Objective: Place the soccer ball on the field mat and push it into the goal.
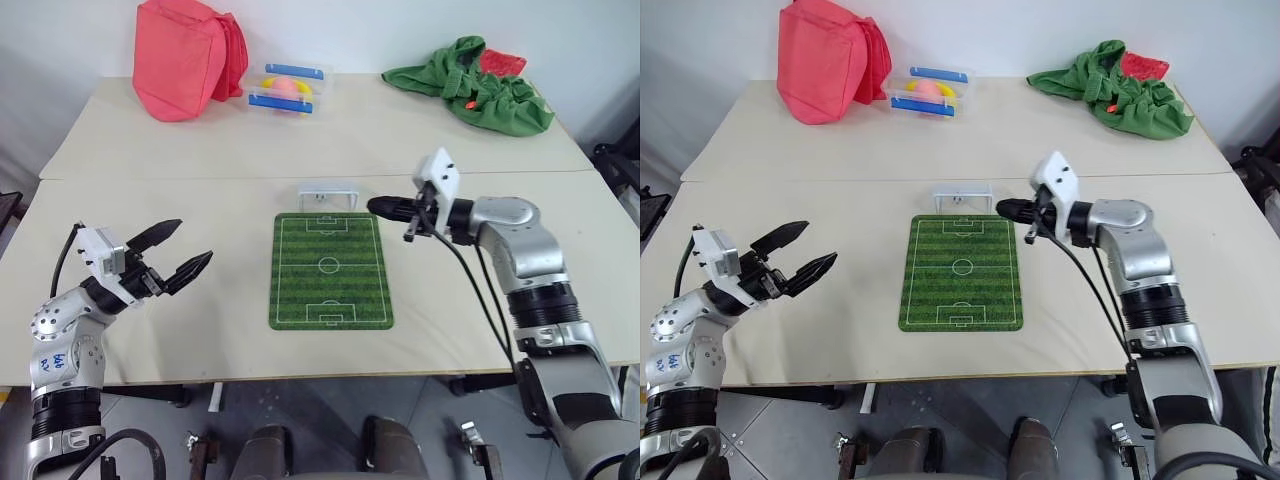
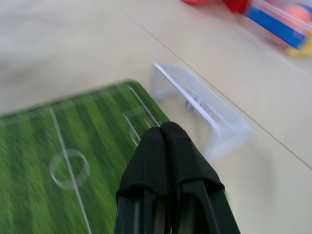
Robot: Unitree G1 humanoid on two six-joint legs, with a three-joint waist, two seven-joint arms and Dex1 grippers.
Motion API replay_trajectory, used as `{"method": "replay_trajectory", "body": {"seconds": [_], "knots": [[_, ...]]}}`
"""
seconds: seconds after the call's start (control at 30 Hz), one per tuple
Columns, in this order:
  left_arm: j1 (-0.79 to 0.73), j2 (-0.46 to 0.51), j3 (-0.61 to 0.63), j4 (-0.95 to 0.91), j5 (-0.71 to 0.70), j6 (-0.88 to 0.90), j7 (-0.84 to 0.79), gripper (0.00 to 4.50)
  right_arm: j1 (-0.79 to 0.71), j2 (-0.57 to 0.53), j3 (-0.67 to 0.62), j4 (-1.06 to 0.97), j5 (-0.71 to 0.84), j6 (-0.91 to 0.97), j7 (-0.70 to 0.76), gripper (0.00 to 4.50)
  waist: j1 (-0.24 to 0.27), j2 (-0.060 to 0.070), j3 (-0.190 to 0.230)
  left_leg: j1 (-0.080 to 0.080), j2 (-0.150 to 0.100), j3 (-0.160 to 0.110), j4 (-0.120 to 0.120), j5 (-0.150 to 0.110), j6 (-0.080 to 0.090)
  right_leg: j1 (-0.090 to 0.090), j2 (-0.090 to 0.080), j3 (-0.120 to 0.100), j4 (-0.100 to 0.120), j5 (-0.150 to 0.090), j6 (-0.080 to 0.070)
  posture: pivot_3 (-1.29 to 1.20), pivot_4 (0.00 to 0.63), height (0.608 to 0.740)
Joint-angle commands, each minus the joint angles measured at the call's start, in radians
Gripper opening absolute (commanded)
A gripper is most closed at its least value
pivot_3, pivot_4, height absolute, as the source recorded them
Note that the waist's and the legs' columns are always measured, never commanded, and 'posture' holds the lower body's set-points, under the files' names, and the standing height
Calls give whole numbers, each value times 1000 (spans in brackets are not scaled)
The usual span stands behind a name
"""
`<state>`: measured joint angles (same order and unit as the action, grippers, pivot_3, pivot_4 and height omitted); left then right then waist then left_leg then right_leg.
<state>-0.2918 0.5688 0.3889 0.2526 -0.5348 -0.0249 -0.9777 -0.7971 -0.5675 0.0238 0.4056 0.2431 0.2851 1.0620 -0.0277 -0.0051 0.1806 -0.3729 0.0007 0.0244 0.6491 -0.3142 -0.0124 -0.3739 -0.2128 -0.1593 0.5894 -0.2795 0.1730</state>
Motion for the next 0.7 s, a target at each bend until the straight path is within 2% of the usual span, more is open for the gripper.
{"method": "replay_trajectory", "body": {"seconds": [0.03, 0.07, 0.13, 0.23, 0.4, 0.43, 0.7], "knots": [[-15, -2, 36, -8, -24, 1, 46, 4500, 45, -62, -65, 54, 70, -27, 132, 637, 0, 0, 0, 0, 0, 0, 0, 0, 0, 0, 0, 0, 0, 0, 0, 0, 150, 740], [-15, -3, 40, -10, -23, 0, 56, 4500, 59, -74, -80, 77, 77, -58, 156, 862, -1, 0, 0, 0, 0, 0, 0, 0, 0, 0, 0, 0, 0, 0, 0, 0, 150, 740], [-16, -2, 43, -8, -24, -1, 67, 4500, 67, -82, -93, 109, 77, -100, 175, 1597, -3, 0, 0, 0, 0, 0, 0, 0, 0, 0, 0, 0, 0, 0, 0, 0, 150, 740], [11, 29, 66, 11, -44, 30, 43, 4500, 102, -137, -157, 236, 110, -211, 292, 2618, -7, 0, 0, 1, 0, 2, 0, 0, 0, 0, 0, 1, 0, 0, 0, 0, 150, 740], [-7, 64, 105, 57, -61, 38, 31, 4500, 111, -187, -163, 336, 104, -291, 402, 4267, -4, -1, 0, 1, 0, 2, 0, 0, 0, 0, 0, 1, 0, 0, 0, 0, 150, 740], [-11, 68, 114, 66, -65, 43, 31, 4500, 109, -191, -168, 351, 105, -298, 406, 4467, -4, -1, 0, 1, 0, 2, 0, 0, 0, 0, 0, 1, 0, 0, 0, 0, 150, 740], [6, 87, 148, 69, -106, 117, 22, 4500, 158, -199, -211, 361, 97, -365, 339, 4467, -2, -1, 0, 1, 1, 2, 1, 0, 0, 1, 0, 1, 0, 0, 0, 0, 150, 740]]}}
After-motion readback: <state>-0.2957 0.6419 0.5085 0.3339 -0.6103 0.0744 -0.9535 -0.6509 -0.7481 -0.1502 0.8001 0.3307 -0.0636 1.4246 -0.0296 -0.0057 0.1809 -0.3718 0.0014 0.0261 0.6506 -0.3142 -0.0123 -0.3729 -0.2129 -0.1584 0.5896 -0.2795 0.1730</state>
